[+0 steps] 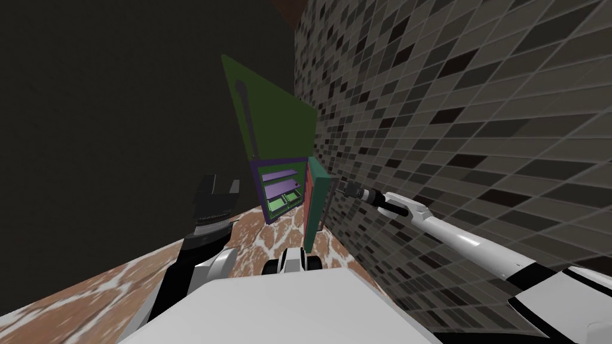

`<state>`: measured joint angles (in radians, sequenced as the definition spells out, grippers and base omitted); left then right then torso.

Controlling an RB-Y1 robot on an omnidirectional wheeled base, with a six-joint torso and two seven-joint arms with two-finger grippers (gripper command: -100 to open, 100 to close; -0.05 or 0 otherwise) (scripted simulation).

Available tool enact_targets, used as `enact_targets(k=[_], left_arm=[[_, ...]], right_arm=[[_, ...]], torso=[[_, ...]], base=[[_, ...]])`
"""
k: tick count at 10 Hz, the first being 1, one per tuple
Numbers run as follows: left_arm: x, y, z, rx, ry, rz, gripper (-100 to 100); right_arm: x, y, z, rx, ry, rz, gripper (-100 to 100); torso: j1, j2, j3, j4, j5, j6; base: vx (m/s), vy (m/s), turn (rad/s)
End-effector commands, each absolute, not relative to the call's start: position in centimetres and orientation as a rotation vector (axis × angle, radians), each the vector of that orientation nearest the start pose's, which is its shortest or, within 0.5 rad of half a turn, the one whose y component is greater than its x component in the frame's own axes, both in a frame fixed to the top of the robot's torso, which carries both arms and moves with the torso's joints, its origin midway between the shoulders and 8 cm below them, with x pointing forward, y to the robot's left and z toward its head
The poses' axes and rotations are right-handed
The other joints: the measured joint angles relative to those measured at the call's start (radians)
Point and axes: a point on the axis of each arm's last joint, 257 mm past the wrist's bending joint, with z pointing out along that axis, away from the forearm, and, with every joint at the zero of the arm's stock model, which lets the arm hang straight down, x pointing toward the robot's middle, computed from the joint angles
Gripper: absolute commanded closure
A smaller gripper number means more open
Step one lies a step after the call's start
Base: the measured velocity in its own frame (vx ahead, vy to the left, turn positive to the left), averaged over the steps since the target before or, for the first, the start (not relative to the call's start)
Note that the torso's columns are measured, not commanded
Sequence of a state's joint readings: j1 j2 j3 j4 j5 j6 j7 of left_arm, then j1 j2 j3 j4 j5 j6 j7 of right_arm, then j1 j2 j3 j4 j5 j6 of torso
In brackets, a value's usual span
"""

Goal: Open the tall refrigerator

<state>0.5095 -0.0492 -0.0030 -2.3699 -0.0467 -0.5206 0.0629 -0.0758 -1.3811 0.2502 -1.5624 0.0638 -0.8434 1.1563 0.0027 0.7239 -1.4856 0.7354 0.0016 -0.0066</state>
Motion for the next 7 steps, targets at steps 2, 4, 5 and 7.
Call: enact_targets(k=[2,4,5,7], left_arm=[[32.0,27.5,6.4,-0.601,0.512,-1.349,0],[32.0,27.5,6.5,-0.601,0.512,-1.349,0],[32.0,27.5,6.5,-0.601,0.512,-1.349,0],[32.0,27.5,6.5,-0.601,0.512,-1.349,0]], right_arm=[[43.9,-28.6,-2.8,-1.3,0.914,0.008,100],[42.3,-27.0,-2.7,-1.329,0.869,0.063,100],[42.3,-27.0,-2.7,-1.329,0.869,0.063,100],[42.9,-27.5,-0.1,-1.321,0.876,0.059,-100]], torso=[[0.004,-0.003,-0.002,-0.001,0.002,-0.003],[0.003,-0.004,-0.003,0.0,0.002,-0.003],[0.004,0.003,0.001,-0.001,0.001,-0.003],[0.011,0.012,0.009,0.001,0.002,0.003]], base=[[0.093,-0.237,0.046],[0.066,-0.284,0.026],[0.016,-0.266,0.031],[-0.005,-0.063,-0.02]])
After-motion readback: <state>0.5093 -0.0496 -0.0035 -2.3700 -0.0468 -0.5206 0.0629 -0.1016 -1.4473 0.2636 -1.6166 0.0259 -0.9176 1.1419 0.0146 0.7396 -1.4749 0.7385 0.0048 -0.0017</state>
